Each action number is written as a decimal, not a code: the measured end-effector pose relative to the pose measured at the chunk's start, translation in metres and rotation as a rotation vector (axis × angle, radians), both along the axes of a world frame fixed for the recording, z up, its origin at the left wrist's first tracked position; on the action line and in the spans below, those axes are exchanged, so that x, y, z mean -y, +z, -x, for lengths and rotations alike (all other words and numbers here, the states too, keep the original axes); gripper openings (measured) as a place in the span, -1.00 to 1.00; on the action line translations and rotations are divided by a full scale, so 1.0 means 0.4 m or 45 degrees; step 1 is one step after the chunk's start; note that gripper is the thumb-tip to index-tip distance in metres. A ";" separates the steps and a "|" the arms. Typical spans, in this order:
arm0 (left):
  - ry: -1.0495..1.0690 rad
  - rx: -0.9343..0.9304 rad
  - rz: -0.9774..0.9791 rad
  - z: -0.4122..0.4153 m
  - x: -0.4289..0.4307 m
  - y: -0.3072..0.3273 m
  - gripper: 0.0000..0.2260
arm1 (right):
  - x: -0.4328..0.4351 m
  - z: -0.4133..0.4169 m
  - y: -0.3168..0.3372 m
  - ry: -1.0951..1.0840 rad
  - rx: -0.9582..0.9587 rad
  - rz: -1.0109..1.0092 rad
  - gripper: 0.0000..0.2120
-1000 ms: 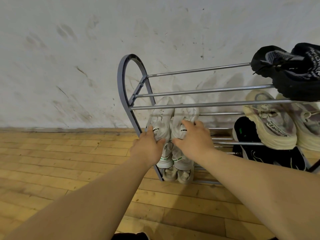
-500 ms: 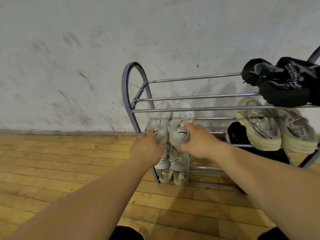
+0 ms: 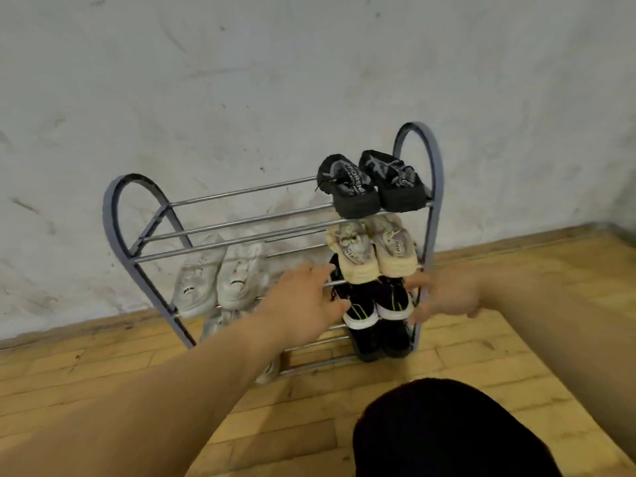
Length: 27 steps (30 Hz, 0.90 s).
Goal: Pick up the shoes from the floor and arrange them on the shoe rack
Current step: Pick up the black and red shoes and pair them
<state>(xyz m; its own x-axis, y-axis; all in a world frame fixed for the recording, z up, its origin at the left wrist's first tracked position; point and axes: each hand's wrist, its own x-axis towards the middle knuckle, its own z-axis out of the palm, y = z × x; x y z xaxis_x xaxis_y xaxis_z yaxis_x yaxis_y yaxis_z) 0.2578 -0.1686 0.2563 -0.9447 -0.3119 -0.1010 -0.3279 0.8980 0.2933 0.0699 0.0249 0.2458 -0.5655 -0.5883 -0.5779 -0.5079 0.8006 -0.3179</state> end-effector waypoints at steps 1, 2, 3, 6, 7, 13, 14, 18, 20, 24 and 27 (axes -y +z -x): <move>-0.075 0.008 -0.008 0.038 -0.045 0.005 -0.32 | -0.080 0.028 -0.033 -0.096 -0.036 0.007 -0.08; -0.155 0.027 -0.014 0.077 -0.094 0.010 -0.31 | -0.161 0.051 -0.067 -0.195 -0.066 0.025 -0.03; -0.241 0.049 -0.001 0.120 -0.146 0.010 -0.31 | -0.239 0.071 -0.105 -0.295 -0.075 0.042 0.00; -0.547 0.155 0.100 0.257 -0.320 -0.009 -0.33 | -0.460 0.102 -0.234 -0.608 -0.008 0.049 -0.06; -0.642 0.229 0.126 0.302 -0.379 -0.022 -0.30 | -0.523 0.105 -0.283 -0.717 0.022 0.041 -0.06; -1.042 0.432 0.259 0.439 -0.672 -0.172 -0.26 | -0.828 0.054 -0.596 -1.327 0.082 -0.089 -0.01; -1.068 0.478 0.232 0.442 -0.704 -0.203 -0.25 | -0.864 0.033 -0.646 -1.402 0.118 -0.128 -0.04; -1.192 0.598 0.354 0.471 -0.763 -0.287 -0.23 | -0.945 -0.045 -0.810 -1.543 0.225 -0.202 0.02; -1.181 0.646 0.346 0.487 -0.766 -0.302 -0.22 | -0.952 -0.057 -0.862 -1.593 0.244 -0.152 0.00; -1.121 0.649 0.235 0.519 -0.763 -0.323 -0.21 | -0.931 -0.059 -0.917 -1.659 0.117 -0.106 -0.06; -1.074 0.616 0.159 0.538 -0.756 -0.329 -0.22 | -0.923 -0.062 -0.932 -1.731 0.020 -0.076 -0.12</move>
<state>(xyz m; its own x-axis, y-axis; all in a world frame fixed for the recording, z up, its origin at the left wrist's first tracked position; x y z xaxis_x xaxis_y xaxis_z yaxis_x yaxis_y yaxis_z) 0.0428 0.1339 0.1246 -0.7280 0.4118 -0.5482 0.3759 0.9084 0.1831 0.0947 0.3942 -0.1268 -0.6668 0.4498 -0.5942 0.6897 0.6744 -0.2636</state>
